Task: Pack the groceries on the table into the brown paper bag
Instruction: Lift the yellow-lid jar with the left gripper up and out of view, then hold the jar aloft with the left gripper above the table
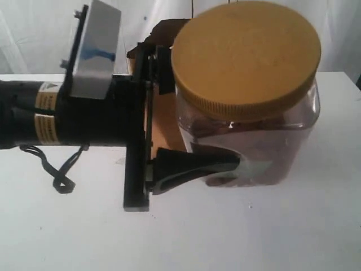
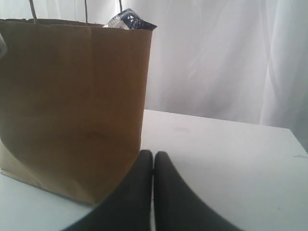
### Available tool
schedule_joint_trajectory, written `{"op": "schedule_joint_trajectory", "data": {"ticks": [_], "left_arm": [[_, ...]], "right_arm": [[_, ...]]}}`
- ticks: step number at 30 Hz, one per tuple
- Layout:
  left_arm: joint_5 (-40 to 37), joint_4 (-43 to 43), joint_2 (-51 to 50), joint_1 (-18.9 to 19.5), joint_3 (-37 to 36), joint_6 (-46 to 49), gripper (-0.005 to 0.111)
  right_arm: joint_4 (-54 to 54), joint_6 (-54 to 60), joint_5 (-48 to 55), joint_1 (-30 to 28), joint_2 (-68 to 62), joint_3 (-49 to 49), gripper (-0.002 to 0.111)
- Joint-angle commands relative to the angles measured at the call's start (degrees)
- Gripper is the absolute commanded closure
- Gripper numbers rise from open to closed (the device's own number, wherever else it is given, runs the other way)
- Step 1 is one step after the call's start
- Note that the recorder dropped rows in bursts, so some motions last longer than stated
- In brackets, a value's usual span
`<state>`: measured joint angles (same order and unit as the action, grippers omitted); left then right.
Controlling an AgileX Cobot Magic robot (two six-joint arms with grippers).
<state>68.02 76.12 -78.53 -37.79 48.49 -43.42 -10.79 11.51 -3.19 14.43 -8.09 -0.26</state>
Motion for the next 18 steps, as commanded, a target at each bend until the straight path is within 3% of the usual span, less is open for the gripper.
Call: {"op": "schedule_joint_trajectory", "data": {"ticks": [1,5,9,11,14,18], "left_arm": [[1.94,-3.44,5.95,-0.07,0.10,-0.77,0.107],[-2.56,-5.31,14.76,-0.07,0.10,-0.77,0.107],[-30.97,-9.73,24.56,-0.07,0.25,7.51,0.107],[-43.60,-11.87,26.92,-0.07,1.04,24.91,0.107],[-47.20,-11.87,26.72,-0.07,3.90,35.63,0.107],[-48.57,-12.82,19.77,-0.07,12.50,38.53,0.107]], "right_arm": [[0.02,-0.63,0.12,-0.17,0.23,0.26,0.108],[0.02,-0.63,0.12,-0.17,0.23,0.26,0.108],[0.02,-0.63,0.12,-0.17,0.23,0.26,0.108],[0.02,-0.63,0.12,-0.17,0.23,0.26,0.108],[0.02,-0.63,0.12,-0.17,0.23,0.26,0.108],[0.02,-1.22,0.12,-0.17,0.23,0.26,0.108]]}}
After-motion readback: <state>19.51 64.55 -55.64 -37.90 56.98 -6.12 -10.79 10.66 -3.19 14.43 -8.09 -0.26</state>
